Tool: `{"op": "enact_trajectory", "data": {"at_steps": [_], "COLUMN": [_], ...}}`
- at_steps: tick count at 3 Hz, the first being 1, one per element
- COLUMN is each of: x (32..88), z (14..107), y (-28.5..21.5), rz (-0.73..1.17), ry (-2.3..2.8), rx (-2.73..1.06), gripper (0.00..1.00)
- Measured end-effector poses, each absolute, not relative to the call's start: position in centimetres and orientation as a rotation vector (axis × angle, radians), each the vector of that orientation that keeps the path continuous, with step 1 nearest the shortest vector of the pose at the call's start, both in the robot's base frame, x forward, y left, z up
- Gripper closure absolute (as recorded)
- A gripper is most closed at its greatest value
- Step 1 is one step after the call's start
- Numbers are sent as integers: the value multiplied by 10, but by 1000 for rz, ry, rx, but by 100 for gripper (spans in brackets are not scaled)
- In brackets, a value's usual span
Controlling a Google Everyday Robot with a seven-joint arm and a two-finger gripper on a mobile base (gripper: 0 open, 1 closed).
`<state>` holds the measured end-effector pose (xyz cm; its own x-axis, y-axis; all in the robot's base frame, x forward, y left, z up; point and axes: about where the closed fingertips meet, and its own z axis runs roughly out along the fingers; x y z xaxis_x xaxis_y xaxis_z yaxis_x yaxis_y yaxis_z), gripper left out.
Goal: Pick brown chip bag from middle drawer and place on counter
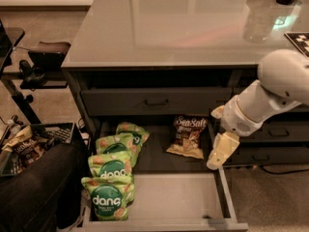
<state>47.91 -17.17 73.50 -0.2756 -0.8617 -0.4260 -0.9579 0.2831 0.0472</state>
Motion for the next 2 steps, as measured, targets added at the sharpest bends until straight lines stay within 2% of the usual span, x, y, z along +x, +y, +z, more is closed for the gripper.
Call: {"op": "enact_trajectory", "data": {"at_steps": [2], "x": [524], "z": [640], "y": [-184], "rz": [453], "ry": [2298], "rx": [-1337], "gripper": [0]}}
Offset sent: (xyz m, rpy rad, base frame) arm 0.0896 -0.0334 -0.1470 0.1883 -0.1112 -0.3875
